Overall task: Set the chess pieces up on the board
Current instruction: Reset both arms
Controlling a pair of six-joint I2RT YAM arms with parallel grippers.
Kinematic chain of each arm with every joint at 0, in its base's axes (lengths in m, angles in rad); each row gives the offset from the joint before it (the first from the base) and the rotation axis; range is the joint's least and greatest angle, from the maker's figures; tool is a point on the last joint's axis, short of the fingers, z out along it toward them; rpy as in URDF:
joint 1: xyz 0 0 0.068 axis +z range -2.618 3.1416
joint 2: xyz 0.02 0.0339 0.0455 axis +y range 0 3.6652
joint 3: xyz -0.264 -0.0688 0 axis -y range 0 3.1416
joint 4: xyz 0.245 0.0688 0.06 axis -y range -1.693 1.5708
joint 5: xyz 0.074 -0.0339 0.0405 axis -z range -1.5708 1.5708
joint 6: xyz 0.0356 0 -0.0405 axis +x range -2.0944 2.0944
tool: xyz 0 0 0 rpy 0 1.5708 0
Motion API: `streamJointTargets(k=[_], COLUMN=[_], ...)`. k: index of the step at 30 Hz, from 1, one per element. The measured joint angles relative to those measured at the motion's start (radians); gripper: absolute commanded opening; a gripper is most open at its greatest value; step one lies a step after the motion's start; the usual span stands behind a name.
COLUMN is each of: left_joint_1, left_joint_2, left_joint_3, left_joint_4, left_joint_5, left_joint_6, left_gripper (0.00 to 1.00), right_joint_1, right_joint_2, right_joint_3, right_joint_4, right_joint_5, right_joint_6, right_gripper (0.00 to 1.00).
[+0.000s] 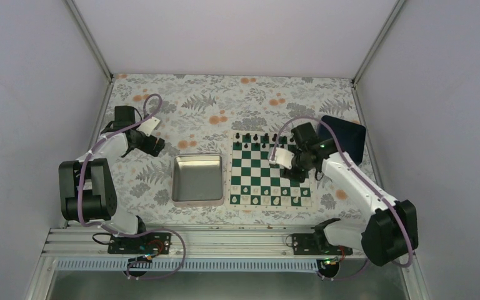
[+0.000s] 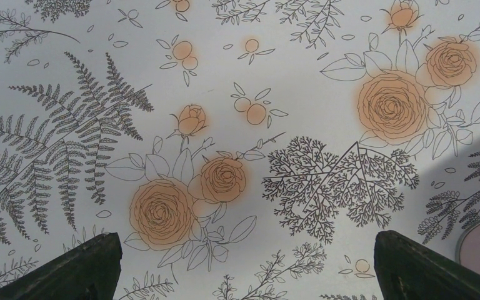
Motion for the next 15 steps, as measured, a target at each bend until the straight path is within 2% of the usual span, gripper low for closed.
streamJointTargets(k=[4,6,8,9,15], left_joint_1=[0.0,0.0,0.0,0.0,0.0], left_joint_2=[0.0,0.0,0.0,0.0,0.0], left_joint_3=[0.0,0.0,0.0,0.0,0.0], left_joint_4=[0.0,0.0,0.0,0.0,0.001], left_joint_5=[0.0,0.0,0.0,0.0,0.0], left_joint_6=[0.0,0.0,0.0,0.0,0.0], left_gripper=[1.0,1.0,1.0,1.0,1.0], right_joint_1=[0.0,0.001,0.002,0.004,0.027], right_joint_2=[-0.037,-0.047,-0.053,-0.053,-0.029], right_joint_3=[0.138,0.19,0.225,0.237,0.312], right_joint_4=[-0.047,-0.055,-0.063,-0.068,-0.027], right_joint_5=[-0.025,-0.043,-0.063,-0.073,-0.124], right_joint_6=[0.002,0.005,0.013,0.017,0.119], right_gripper=[0.52,0.6,0.81,0.98,1.0])
